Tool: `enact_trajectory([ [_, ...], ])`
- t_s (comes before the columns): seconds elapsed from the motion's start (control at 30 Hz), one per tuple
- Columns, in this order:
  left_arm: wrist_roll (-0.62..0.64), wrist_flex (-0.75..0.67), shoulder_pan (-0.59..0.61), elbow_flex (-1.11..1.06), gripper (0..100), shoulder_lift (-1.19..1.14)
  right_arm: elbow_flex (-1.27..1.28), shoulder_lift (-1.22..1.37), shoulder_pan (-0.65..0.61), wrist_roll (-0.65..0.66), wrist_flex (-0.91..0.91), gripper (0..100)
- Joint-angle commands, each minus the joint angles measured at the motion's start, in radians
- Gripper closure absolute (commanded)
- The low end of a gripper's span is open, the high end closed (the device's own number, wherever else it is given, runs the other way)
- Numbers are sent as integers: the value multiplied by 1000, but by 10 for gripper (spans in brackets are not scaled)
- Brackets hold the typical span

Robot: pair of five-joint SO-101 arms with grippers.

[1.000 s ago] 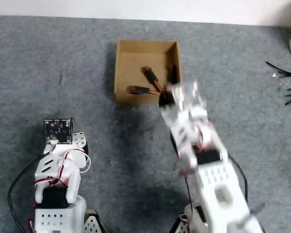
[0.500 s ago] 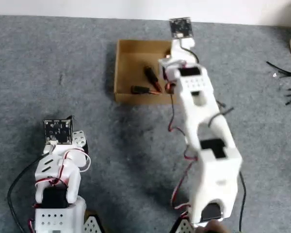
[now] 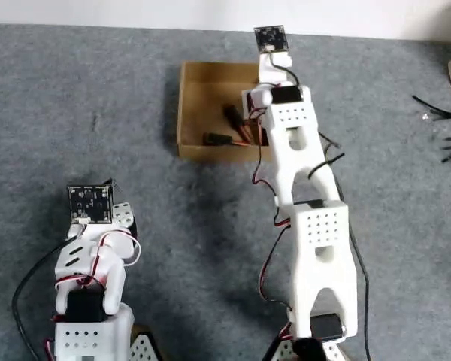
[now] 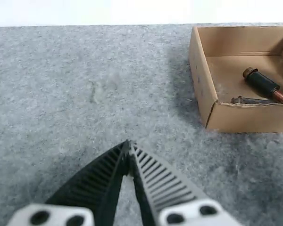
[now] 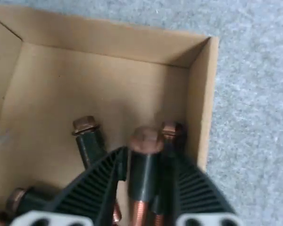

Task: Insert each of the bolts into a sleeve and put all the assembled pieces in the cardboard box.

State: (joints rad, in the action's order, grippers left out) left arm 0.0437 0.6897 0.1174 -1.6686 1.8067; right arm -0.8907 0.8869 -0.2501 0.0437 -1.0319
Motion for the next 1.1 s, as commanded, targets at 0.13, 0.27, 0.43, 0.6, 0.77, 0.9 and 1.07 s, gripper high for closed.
enact_trajectory([
  [0.13, -8, -23, -10, -2, 994, 8, -199, -27, -13, -11, -193, 757],
  [0.27, -8, -23, -13, -2, 993, 8, -386, -22, -12, -98, -355, 758],
  [0.43, -8, -23, -13, -2, 993, 8, -702, -19, -35, -126, -581, 758],
  [0.6, -8, -23, -13, -2, 993, 8, -923, -58, -64, -121, -731, 758],
  [0.77, -8, -23, -12, -2, 993, 8, -880, -68, -50, -127, -731, 758],
  [0.9, -8, -25, -13, -7, 993, 8, -880, -131, -64, -124, -733, 758],
  [1.07, -8, -26, -13, -10, 993, 10, -880, -213, -67, -123, -734, 758],
])
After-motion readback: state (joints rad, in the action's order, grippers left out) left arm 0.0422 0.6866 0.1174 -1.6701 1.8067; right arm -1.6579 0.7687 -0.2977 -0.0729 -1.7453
